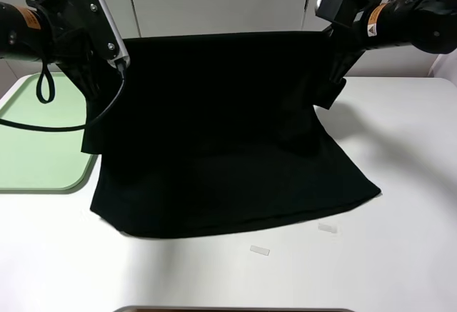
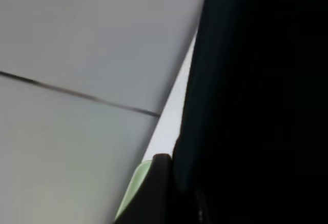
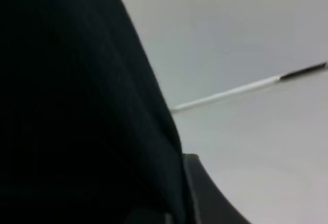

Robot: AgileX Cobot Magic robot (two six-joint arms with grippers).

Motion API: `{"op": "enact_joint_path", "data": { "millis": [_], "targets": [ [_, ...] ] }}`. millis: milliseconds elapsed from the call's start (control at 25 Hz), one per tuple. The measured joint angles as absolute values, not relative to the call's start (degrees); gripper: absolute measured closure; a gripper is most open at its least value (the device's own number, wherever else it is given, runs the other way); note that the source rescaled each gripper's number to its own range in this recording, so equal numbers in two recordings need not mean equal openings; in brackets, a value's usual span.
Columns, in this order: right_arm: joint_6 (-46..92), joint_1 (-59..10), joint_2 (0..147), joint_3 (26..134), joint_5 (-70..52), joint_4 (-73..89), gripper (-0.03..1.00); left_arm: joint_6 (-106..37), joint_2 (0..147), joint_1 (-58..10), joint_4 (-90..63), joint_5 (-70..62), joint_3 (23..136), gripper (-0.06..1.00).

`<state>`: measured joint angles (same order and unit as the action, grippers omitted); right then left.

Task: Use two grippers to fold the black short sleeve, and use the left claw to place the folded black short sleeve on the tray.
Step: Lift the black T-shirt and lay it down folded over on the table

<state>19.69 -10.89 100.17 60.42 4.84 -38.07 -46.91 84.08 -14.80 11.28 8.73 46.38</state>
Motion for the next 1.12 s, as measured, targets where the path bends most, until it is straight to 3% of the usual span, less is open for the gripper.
{"op": "enact_joint_path", "data": {
  "millis": [200,600,1040,1120],
  "targets": [
    [21.62,-11.04,102.52,60.55,1.72,-38.44,0.97,-49.97,84.08,-14.86,11.42,3.74,46.26,0.94],
    [27.77,-12.17,103.96,57.26,-10.60,-35.22,0.97,-72.64,83.99,-15.08,9.10,-4.58,37.38,0.94],
    [27.89,-18.08,104.51,52.02,-17.89,-30.29,0.96,-74.92,83.85,-14.90,7.76,-8.89,30.68,0.94],
    [27.64,-18.14,104.51,50.97,-18.92,-29.37,0.90,-74.07,83.85,-15.72,6.81,-11.27,30.68,0.94]
  ]
}}
